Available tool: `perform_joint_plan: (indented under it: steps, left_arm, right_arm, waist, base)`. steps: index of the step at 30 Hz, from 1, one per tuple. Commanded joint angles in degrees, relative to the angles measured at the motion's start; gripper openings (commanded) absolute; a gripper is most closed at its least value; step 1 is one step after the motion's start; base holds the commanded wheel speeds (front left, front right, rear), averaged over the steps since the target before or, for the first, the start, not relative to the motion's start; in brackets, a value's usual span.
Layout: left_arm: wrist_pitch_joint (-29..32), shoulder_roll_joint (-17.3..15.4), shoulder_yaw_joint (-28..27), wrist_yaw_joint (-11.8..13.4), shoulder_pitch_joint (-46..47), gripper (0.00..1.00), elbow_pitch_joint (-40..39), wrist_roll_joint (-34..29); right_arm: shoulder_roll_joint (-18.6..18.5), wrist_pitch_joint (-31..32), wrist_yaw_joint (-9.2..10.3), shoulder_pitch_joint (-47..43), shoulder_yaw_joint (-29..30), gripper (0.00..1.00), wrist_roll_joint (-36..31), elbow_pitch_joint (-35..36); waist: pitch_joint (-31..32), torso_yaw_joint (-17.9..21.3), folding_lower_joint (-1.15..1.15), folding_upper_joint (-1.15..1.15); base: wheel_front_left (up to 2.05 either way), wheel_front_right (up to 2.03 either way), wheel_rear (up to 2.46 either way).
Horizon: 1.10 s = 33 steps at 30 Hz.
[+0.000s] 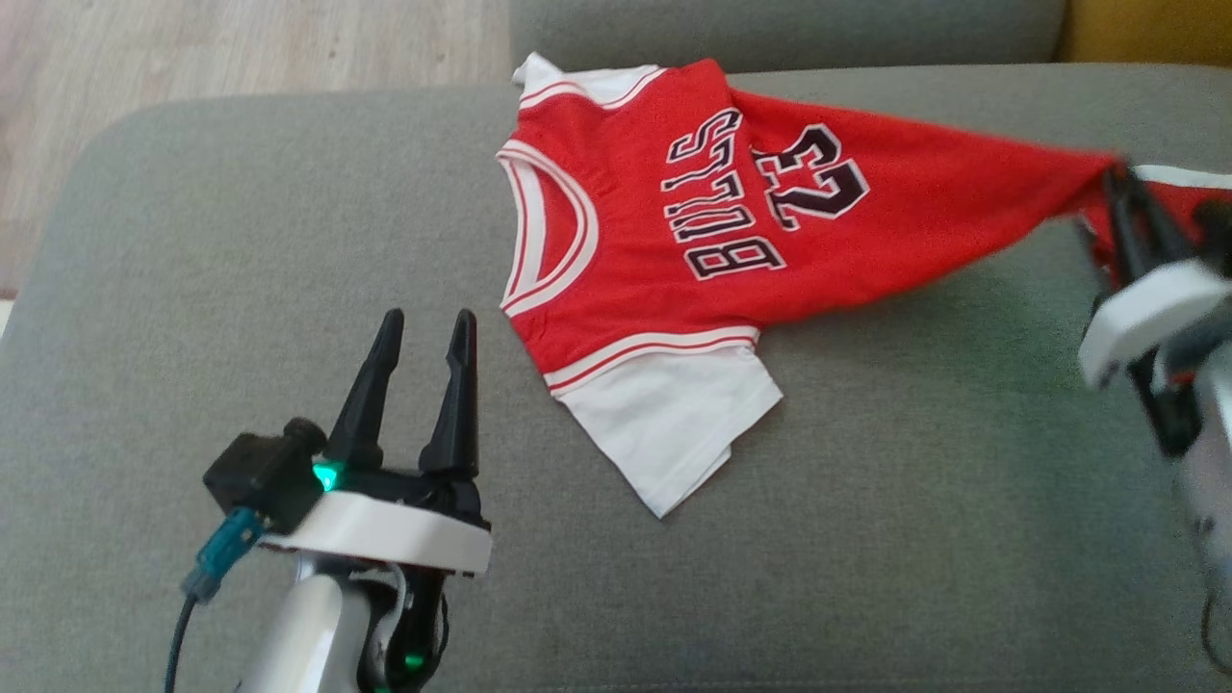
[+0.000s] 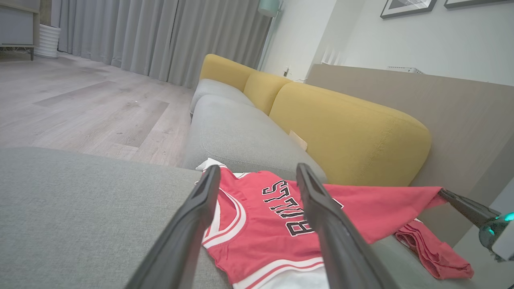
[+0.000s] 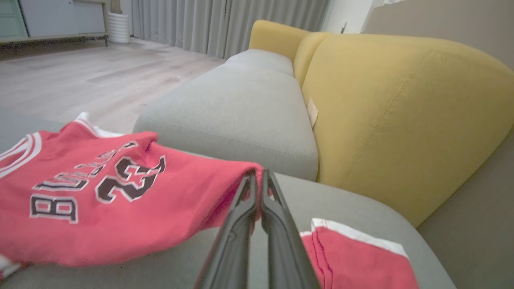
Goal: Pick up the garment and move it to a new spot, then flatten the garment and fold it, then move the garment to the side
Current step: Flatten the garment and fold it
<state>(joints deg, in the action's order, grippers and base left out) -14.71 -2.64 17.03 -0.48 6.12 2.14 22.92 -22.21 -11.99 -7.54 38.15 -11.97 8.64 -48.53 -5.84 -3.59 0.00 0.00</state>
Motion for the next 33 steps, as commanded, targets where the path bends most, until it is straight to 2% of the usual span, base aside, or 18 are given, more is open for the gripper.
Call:
perform_joint_plan:
  steps: [1, 3, 11, 12, 13, 14, 15, 24, 33]
  left_arm:
    - [-0.29, -0.23, -2.28, 0.2, 1.03, 1.0, -1.94, -0.27]
    - [-0.29, -0.23, -2.59, 0.15, 0.3, 1.0, -1.87, -0.49]
    - [-0.29, -0.23, -3.12, 0.02, -0.49, 1.0, -1.9, -0.97]
    - [-0.29, -0.23, -3.2, 0.01, -0.6, 1.0, -1.92, -1.06]
    - [-0.29, -0.23, -3.26, 0.0, -0.72, 1.0, -1.93, -1.15]
    - [-0.29, -0.23, -3.32, 0.02, -0.85, 1.0, -1.95, -1.22]
    - [-0.29, -0.23, -3.38, 0.05, -0.97, 1.0, -1.99, -1.28]
    - [-0.29, -0.23, -3.8, 0.02, -1.51, 1.0, -2.26, -1.66]
    - [-0.29, -0.23, -3.17, -0.18, -1.63, 1.0, -2.3, -1.74]
  right_arm:
    - [-1.14, 0.47, 0.05, -0.82, -1.03, 0.0, 0.51, 3.26]
    - [-1.43, 3.54, 0.05, -7.58, -1.47, 0.0, 1.82, 8.5]
    - [-0.96, 10.08, 0.05, -20.03, 1.12, 0.0, 2.45, 18.65]
    - [-0.63, 10.8, 0.05, -21.33, 1.56, 0.17, 2.31, 19.94]
    - [-0.16, 11.42, 0.05, -22.56, 1.96, 0.56, 2.28, 21.22]
    - [0.34, 12.06, 0.05, -23.74, 2.26, 0.89, 2.25, 22.44]
    - [0.85, 12.7, 0.05, -24.87, 2.42, 1.0, 2.27, 23.61]
    - [5.56, 15.65, 0.05, -31.48, 3.93, 1.0, 3.33, 33.25]
    - [14.02, 10.59, 0.05, -34.2, 9.38, 1.0, 3.04, 43.24]
  waist:
    - [0.98, 0.9, 0.0, 0.0]
    - [1.85, 1.58, 0.0, 0.0]
    - [3.23, 2.42, 0.0, 0.0]
    - [3.38, 2.57, 0.0, 0.0]
    - [3.53, 2.73, 0.0, 0.0]
    - [3.66, 2.91, 0.0, 0.0]
    - [3.75, 3.09, 0.0, 0.0]
    - [4.24, 5.05, 0.0, 0.0]
    - [4.39, 6.2, 0.0, 0.0]
  base:
    - [0.0, 0.0, 0.0]
    - [0.0, 0.0, 0.0]
    - [0.0, 0.0, 0.0]
    - [0.0, 0.0, 0.0]
    - [0.0, 0.0, 0.0]
    - [0.0, 0.0, 0.0]
    - [0.0, 0.0, 0.0]
    - [0.0, 0.0, 0.0]
    - [0.0, 0.0, 0.0]
